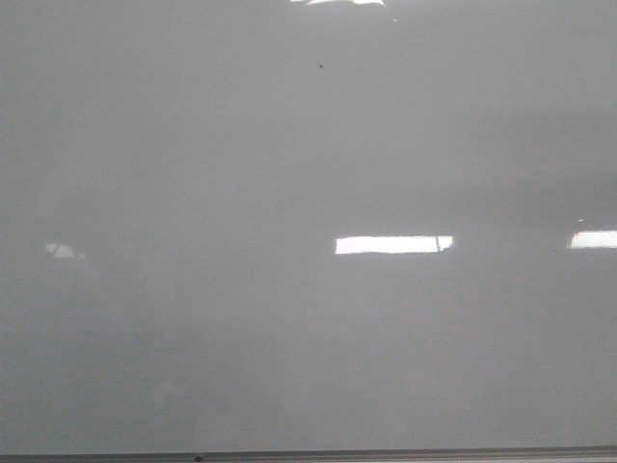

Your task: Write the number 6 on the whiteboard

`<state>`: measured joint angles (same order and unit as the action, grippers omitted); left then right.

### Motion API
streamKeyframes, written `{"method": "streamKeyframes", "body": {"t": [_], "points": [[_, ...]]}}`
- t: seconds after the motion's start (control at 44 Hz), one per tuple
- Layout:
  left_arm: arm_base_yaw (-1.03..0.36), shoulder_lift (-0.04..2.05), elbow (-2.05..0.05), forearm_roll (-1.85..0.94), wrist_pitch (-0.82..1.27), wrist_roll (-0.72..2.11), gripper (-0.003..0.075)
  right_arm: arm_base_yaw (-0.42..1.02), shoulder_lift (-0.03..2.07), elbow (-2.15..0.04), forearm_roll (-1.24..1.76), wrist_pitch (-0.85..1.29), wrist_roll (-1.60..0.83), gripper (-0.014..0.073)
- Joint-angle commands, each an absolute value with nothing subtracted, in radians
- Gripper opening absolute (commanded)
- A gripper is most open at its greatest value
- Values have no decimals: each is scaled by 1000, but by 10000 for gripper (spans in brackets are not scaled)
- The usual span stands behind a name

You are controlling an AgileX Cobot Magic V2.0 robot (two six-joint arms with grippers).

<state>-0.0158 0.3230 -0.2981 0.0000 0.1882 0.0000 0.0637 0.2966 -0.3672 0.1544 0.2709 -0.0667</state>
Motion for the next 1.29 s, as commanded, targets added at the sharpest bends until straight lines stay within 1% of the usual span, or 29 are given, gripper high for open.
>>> {"method": "streamKeyframes", "body": {"t": [0.0,0.068,0.136,0.159,0.182,0.204,0.227,0.272,0.318,0.363,0.454,0.568,0.795,0.885,0.999,1.135,1.271], "points": [[-12,375,-336,0,92,0,-7,64,358,-406,161,186,-69,-46],[-12,381,-336,0,89,0,55,64,376,-403,161,188,-69,23],[-12,384,-330,0,84,0,189,64,388,-398,161,189,-69,150],[-12,384,-325,0,80,0,240,64,391,-398,161,194,-69,218],[-12,384,-324,0,77,0,295,64,393,-398,161,195,-69,273],[-12,384,-324,0,77,0,353,64,395,-398,161,195,-69,309],[-12,384,-324,0,77,0,409,64,397,-398,161,195,-69,380],[-12,384,-324,0,77,0,523,64,397,-398,161,195,-69,470],[-12,384,-324,0,66,0,589,64,397,-398,161,192,-69,536],[-12,384,-324,-8,72,0,626,64,397,-398,161,190,-69,580],[-12,400,-325,-8,99,0,624,64,397,-398,161,190,-69,590],[-10,494,-342,-8,99,-6,616,64,397,-398,161,190,-69,591],[1,849,-462,-11,99,-45,616,64,397,-398,161,190,-69,591],[37,992,-531,-11,99,-45,616,64,397,-398,161,190,-69,591],[97,1119,-593,-11,93,-45,616,64,397,-398,161,191,-69,591],[151,1230,-634,0,30,-45,616,64,397,-398,161,191,-69,591],[150,1322,-670,16,-44,-38,616,64,397,-398,161,191,-69,591]]}}
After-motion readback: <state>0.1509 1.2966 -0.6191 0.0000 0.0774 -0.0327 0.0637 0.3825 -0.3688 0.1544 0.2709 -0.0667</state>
